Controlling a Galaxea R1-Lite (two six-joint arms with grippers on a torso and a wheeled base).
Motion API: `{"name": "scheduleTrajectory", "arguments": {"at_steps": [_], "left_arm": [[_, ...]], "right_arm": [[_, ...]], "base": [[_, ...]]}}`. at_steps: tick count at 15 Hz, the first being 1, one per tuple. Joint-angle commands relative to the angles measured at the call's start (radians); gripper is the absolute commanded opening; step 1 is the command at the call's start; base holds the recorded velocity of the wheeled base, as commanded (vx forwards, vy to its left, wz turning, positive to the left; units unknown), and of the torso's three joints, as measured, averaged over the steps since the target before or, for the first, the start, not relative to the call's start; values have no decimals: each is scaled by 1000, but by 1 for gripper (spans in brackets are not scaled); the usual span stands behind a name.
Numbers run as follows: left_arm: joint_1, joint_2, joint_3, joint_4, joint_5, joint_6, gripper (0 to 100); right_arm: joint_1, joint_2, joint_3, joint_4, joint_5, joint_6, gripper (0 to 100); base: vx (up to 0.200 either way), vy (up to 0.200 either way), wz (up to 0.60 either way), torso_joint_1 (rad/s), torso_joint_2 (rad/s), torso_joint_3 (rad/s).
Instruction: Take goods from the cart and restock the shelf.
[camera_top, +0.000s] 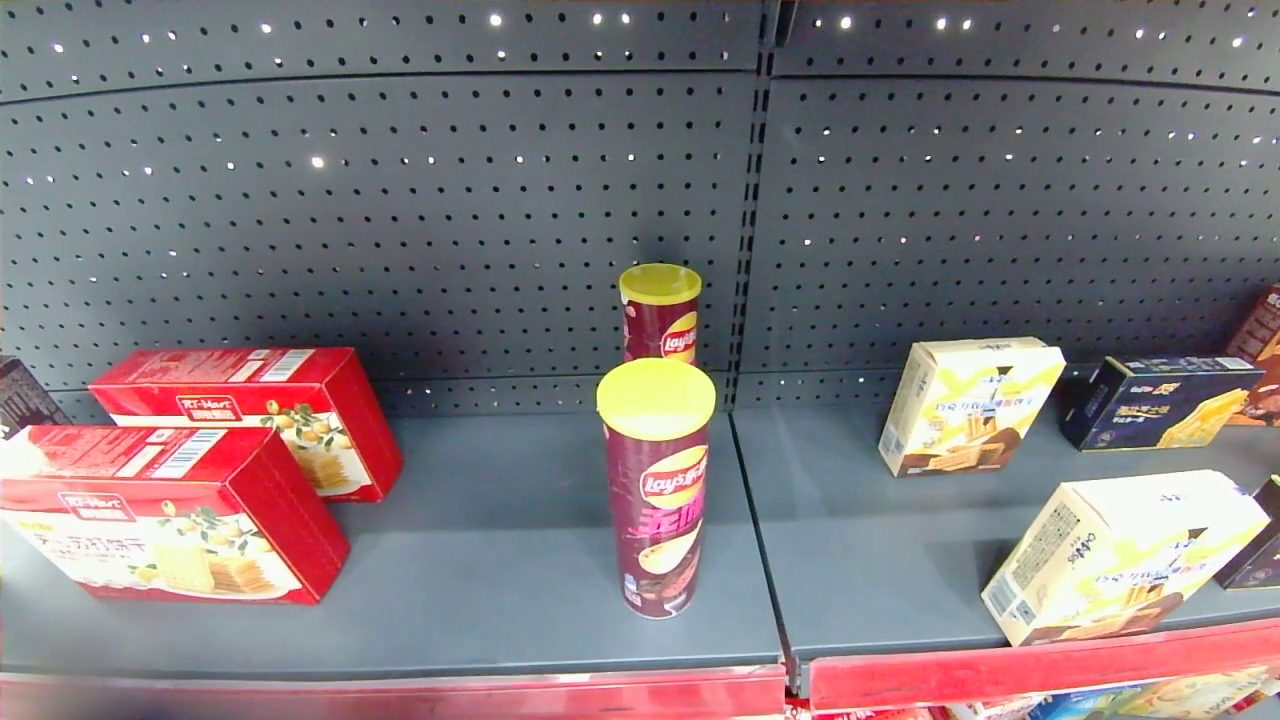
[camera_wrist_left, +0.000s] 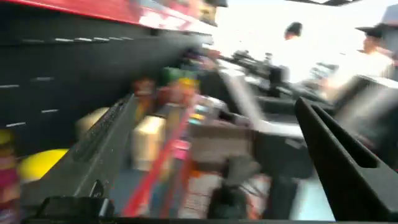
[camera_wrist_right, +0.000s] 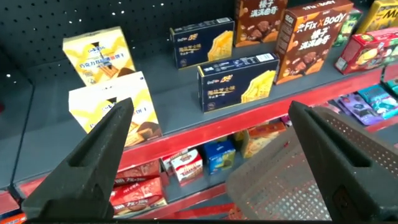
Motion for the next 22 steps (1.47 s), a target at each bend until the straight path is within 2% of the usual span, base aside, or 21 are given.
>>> {"name": "scheduleTrajectory", "arguments": {"at_steps": [1,2,3,4,5,6,7,8,9,10,12,13,14,15,16,19,20,21,22], "left_arm": [[594,47,-9,-44,-35,-96,100],[942,47,-4,-47,-35,-162,100],[1227,44,10,-47,-35,-240,100],[1387,38,37,-56,-37,-291,100],[1456,-5,116,-57,-37,-301,100],[1462,-56,180,-59,-39,-298,100],[1462,-186,353,-60,-39,-266,100],[1464,-278,473,-57,-39,-237,100],[1471,-355,562,-50,-39,-232,100],[1516,-421,652,-47,-39,-234,100],[1665,-474,794,-48,-39,-234,100],[1757,-505,846,-18,-40,-231,100],[1803,-589,846,150,-65,-229,100],[1806,-683,841,274,-100,-216,100],[1806,-643,846,246,-120,-206,100],[1770,-648,844,251,-201,-139,100],[1769,-648,846,249,-250,-104,100],[1769,-648,846,251,-382,-30,100],[1769,-648,846,252,-571,24,100]], "right_arm": [[7,-1,-2,-1,2,0,100],[13,-1,2,-1,4,3,100],[21,-3,5,-1,5,8,100],[42,-6,8,0,5,19,100],[64,-9,9,8,5,31,100],[70,-11,12,9,5,34,100],[82,-11,28,2,5,42,100],[94,-9,31,2,5,46,100],[105,-9,35,2,5,51,100],[113,-9,41,-1,5,51,100],[119,-8,37,-1,5,51,100],[122,-9,37,-1,4,51,100],[124,-12,37,-1,4,51,100],[124,-15,37,2,4,51,100],[124,-20,41,5,2,51,100],[122,-24,40,3,2,51,100],[122,-26,40,3,2,51,100],[119,-28,41,3,2,51,100],[116,-28,40,2,2,51,100]], "base": [[0,0,0,0,0,0],[0,0,0,0,0,0],[0,0,0,0,0,0],[0,0,0,0,0,0],[0,0,0,0,0,0],[0,0,0,0,0,0],[0,0,0,0,0,0],[0,0,0,0,0,0],[0,0,0,0,0,0],[0,0,0,0,0,0],[0,0,0,0,0,0],[0,0,0,0,0,0],[0,0,0,0,0,0],[0,0,0,0,0,0],[0,0,0,0,0,0],[0,0,0,0,0,0],[0,0,0,0,0,0],[0,0,0,0,0,0],[0,0,0,0,0,0]]}}
